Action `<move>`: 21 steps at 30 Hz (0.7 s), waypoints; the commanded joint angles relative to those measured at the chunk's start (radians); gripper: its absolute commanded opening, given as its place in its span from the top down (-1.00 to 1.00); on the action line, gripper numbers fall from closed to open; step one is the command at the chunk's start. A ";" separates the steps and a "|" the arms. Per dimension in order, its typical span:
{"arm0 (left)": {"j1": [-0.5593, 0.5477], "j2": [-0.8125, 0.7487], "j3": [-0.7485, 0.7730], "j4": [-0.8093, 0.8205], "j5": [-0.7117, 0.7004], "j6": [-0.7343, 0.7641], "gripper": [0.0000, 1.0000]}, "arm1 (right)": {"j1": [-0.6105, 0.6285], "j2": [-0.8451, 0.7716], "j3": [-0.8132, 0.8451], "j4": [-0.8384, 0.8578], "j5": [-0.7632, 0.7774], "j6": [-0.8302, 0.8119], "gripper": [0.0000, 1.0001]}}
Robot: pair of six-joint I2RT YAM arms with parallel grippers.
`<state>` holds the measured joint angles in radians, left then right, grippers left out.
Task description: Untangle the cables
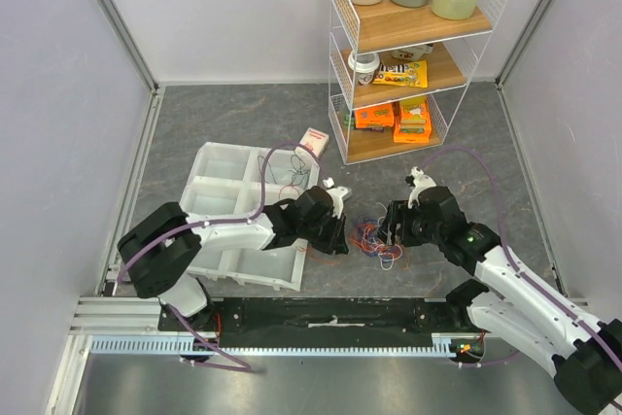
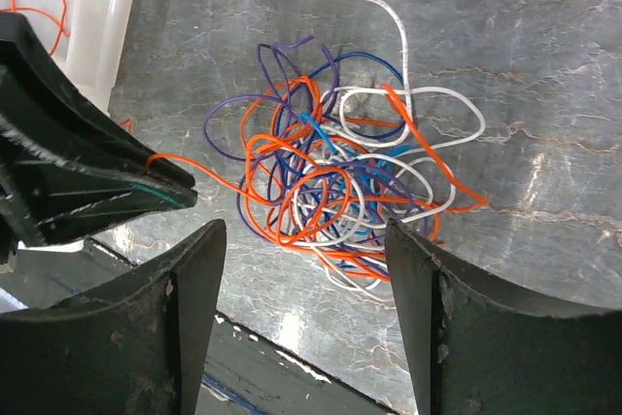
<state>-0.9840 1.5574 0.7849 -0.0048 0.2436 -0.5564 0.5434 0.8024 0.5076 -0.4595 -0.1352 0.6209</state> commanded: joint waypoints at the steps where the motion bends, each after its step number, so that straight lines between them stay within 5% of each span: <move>1: -0.008 -0.017 0.033 0.054 0.034 0.021 0.80 | 0.029 -0.019 0.014 0.042 -0.012 0.011 -0.49; 3: -0.013 -0.084 0.030 0.054 0.057 0.035 0.95 | 0.050 -0.022 0.014 0.068 -0.029 0.019 -0.49; 10: -0.030 -0.350 0.108 0.081 0.190 0.046 0.96 | 0.115 0.136 -0.066 0.272 -0.070 0.080 -0.17; 21: -0.056 -0.689 0.325 0.097 0.260 0.052 0.97 | 0.110 0.198 -0.113 0.227 0.373 0.232 0.44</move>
<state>-1.0340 0.9695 1.0054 0.0406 0.4610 -0.5480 0.6575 1.0222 0.4004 -0.2180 0.0151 0.7792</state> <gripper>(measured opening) 0.034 0.293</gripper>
